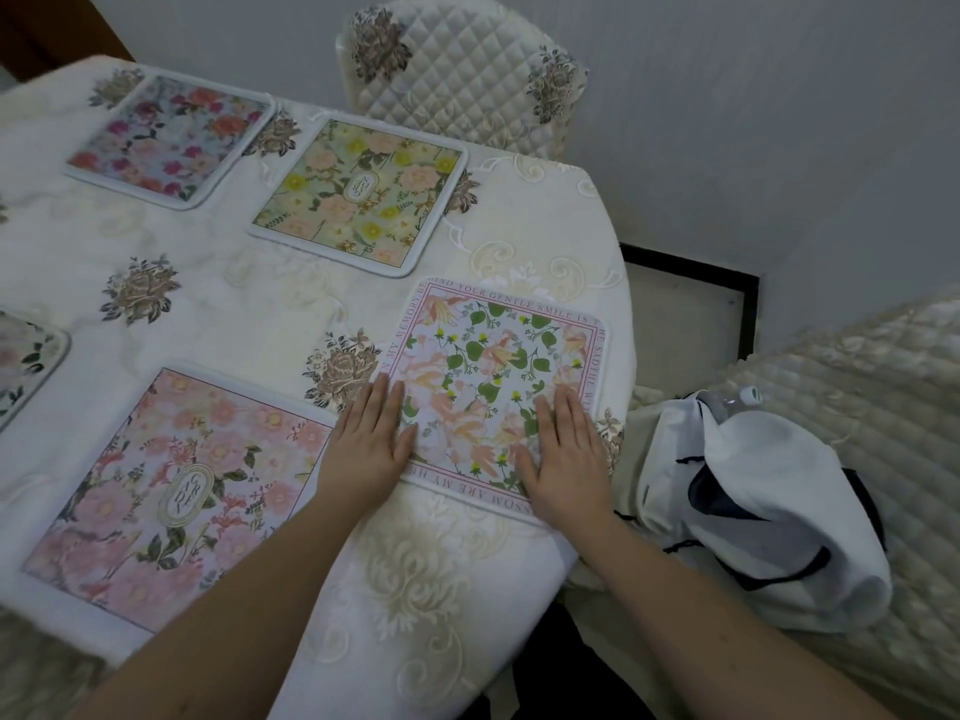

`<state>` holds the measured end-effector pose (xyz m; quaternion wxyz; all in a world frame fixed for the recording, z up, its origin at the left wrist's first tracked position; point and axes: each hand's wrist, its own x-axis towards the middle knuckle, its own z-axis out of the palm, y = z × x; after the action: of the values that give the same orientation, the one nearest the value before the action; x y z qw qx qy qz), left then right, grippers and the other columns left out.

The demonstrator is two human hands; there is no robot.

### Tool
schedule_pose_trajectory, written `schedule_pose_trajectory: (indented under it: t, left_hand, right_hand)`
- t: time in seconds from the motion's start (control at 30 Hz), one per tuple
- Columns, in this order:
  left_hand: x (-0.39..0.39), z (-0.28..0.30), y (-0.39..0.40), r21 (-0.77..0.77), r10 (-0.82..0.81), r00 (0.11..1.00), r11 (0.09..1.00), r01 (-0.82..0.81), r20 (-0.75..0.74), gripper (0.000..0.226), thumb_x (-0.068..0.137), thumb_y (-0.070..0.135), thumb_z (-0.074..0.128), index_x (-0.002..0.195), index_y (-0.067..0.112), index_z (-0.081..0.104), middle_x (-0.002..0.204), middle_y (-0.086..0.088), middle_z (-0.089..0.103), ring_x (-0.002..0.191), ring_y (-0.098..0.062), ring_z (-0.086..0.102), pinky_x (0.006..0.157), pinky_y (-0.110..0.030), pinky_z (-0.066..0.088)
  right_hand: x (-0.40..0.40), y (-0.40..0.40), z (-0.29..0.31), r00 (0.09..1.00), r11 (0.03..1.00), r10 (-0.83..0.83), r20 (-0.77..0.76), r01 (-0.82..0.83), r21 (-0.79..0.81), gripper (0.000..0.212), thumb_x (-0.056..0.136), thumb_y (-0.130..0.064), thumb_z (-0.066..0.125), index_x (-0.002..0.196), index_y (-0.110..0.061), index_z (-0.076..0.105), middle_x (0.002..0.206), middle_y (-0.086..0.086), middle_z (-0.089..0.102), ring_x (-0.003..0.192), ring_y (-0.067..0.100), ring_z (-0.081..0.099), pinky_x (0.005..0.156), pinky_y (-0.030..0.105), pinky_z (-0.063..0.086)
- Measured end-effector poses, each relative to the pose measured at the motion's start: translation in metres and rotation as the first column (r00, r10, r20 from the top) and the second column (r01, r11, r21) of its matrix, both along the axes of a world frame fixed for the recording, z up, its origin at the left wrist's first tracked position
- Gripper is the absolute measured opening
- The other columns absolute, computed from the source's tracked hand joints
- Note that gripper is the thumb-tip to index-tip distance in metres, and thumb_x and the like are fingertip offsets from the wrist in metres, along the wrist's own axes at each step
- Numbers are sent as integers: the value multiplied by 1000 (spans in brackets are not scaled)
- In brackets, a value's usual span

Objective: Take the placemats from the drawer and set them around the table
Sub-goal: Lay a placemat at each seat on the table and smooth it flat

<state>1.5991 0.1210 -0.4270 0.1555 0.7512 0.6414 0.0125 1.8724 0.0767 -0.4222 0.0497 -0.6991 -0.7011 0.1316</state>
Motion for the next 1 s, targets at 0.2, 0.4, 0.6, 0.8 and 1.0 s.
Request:
schedule_pose_trajectory:
  t: [0.2,0.4,0.6,0.8,1.0]
  left_hand:
    - [-13,5,-16,49,57,996,997,-54,-69,62,103,51,9,155,25,-9,165,6,-8,152,-11,-9,122,-36,-11]
    - [30,9,-34,58,-41,994,998,35,100,58,106,31,26,159,25,4,163,9,-7,153,-12,-5,120,-31,-10]
    - [4,-3,-72,18,-128,991,992,128,-28,60,101,48,5,158,28,1,165,10,-5,153,-13,-6,122,-33,-11]
    - [-35,5,-79,-38,-158,982,987,155,-102,62,100,54,-3,155,30,-15,163,12,-19,149,-7,-19,114,-28,-28]
    - [-43,25,-88,-187,-166,978,972,140,-130,64,103,50,4,157,20,-10,166,3,-13,152,-12,-12,119,-38,-15]
  right_hand:
    - [4,-6,6,988,987,-156,-5,156,-27,68,103,-40,28,156,-5,6,165,12,1,153,23,-2,123,37,-6]
    - [-87,-42,15,990,995,97,-99,-97,2,61,101,-33,30,155,-6,18,163,11,12,152,24,5,122,36,0]
    - [-99,-69,10,980,980,198,-24,-199,-31,61,97,-35,34,150,-3,36,159,12,28,148,27,24,118,41,16]
    - [-53,-98,14,997,994,72,37,-69,-82,63,98,-38,31,152,-6,31,160,9,27,148,24,26,122,38,18]
    - [-17,-133,29,983,964,-160,93,176,-201,63,104,-35,28,157,-8,5,166,6,1,153,17,1,123,33,1]
